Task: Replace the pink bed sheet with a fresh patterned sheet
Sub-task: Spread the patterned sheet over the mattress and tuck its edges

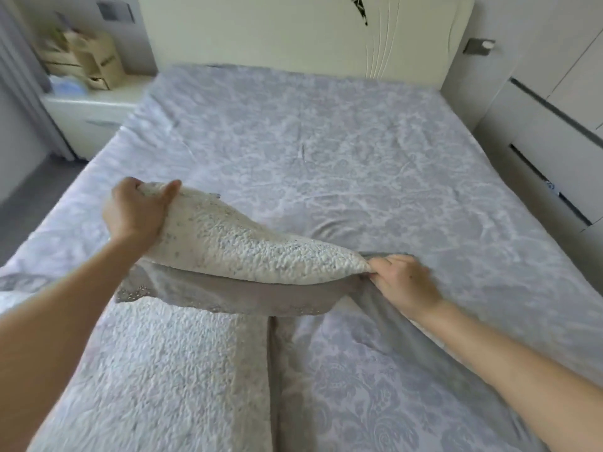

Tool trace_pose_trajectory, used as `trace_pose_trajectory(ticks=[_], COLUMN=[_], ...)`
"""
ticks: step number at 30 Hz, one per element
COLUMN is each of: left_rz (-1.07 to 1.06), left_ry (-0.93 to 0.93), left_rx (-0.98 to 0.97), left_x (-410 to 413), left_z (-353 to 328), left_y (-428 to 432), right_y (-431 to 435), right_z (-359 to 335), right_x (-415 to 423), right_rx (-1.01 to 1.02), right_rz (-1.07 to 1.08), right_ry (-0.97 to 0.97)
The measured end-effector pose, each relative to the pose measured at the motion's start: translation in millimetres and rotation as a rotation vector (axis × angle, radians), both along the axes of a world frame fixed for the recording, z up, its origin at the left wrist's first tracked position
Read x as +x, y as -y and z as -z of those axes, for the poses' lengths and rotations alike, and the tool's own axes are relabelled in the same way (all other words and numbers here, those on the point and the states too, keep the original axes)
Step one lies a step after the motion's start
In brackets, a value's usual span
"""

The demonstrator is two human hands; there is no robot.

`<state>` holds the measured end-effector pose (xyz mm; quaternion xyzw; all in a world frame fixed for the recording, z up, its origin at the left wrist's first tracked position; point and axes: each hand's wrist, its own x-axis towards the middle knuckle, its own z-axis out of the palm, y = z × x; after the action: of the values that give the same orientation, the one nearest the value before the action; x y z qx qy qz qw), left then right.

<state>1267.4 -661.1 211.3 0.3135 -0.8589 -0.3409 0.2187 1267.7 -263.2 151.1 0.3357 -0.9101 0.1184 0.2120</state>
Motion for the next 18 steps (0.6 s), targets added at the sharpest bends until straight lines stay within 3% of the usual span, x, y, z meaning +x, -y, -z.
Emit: trace_pose_trajectory(ticks=[6,9,11,13,15,18], left_rz=[-0.191,-0.258,-0.173,-0.241,-0.151,0.101], left_ry=[-0.114,0.146,0.231,0.481,0.671,0.801], left_rx=[-0.105,-0.181,-0.228,-0.376,-0.571,-0.491], left_x=[73.8,78.7,96.5,131.6,181.3,193.5], left_z=[-86.7,8.2,38.9,13.9,-30.2,2.3], left_y=[164.5,400.9,468.1,389.0,262.7,192.5], right_y=[175.9,264.7,313.7,340.8,350.3,331.2], right_z=[-56.8,-58.0,-38.8,-18.7,-1.8,11.1], right_x=[48.9,91.0,125.2,155.6,176.4,188.6], right_rx=[-0.123,-0.157,-0.122,-0.071,-0.036,-0.009], right_rz=[-0.13,-0.2,-0.289,-0.384,-0.395,-0.293], right_ry=[-0.1,-0.088,-0.016,0.093,0.178,0.267])
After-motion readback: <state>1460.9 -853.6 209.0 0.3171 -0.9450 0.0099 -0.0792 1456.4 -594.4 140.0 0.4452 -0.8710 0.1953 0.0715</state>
